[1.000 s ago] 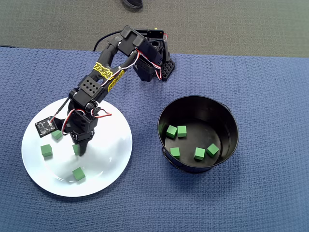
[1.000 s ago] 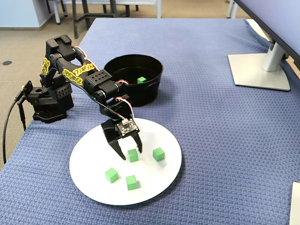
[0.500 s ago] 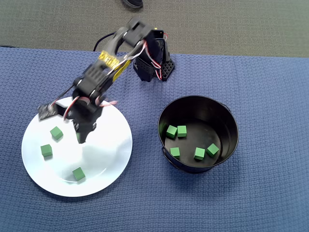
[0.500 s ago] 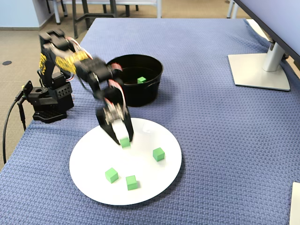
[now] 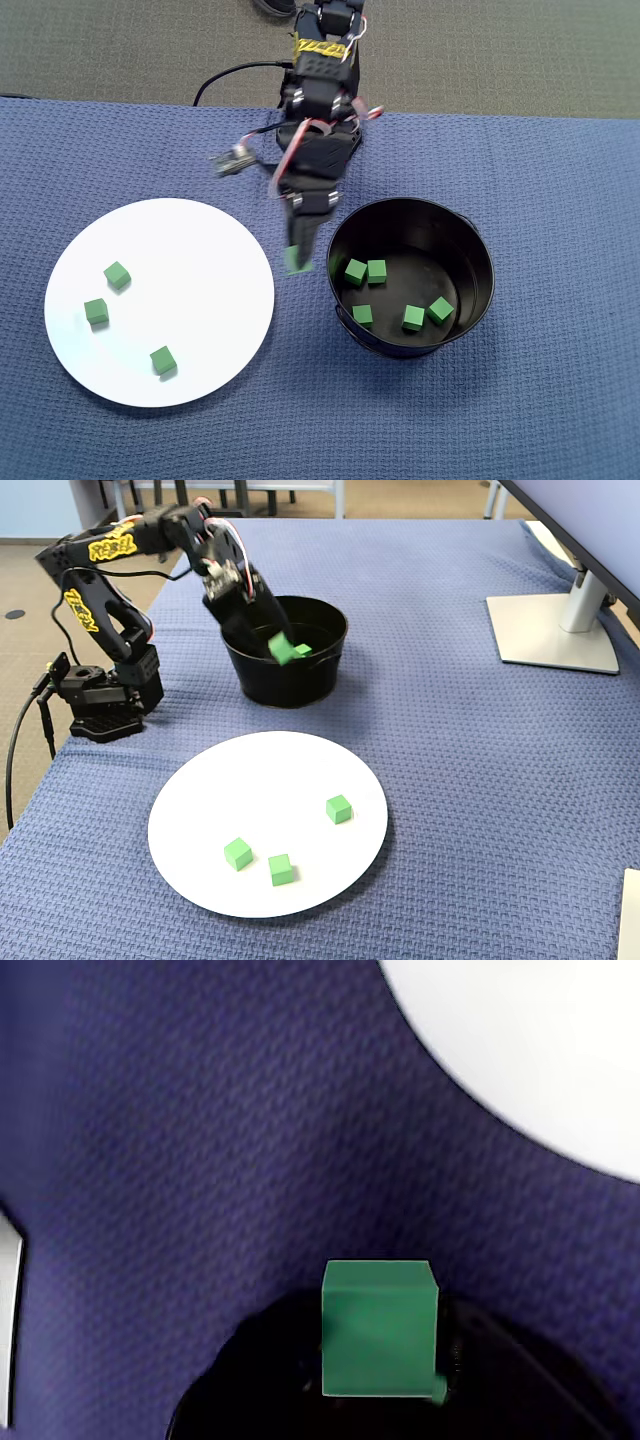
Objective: Pick up the green cubes from the white plate and place them in the black recipient
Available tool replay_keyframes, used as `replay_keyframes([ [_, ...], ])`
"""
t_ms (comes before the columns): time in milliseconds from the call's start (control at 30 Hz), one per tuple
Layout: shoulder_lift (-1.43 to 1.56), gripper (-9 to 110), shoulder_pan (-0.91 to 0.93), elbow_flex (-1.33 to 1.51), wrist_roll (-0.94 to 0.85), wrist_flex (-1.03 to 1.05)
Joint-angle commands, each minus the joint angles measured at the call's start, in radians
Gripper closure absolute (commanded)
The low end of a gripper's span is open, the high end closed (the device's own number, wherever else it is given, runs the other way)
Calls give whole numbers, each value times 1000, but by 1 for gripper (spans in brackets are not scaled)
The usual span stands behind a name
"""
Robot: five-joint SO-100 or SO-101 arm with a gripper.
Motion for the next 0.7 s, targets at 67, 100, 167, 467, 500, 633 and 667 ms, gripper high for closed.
replay_keyframes([
  [67, 120, 102, -265, 153, 110, -110],
  [100, 112, 102, -301, 175, 121, -130],
  [167, 92, 102, -350, 212, 137, -158],
  [467, 104, 72, -359, 215, 74, -127],
  [500, 109, 70, -354, 204, 71, -114],
  [633, 100, 69, -261, 150, 66, -103],
  [667, 83, 71, -210, 126, 66, -110],
])
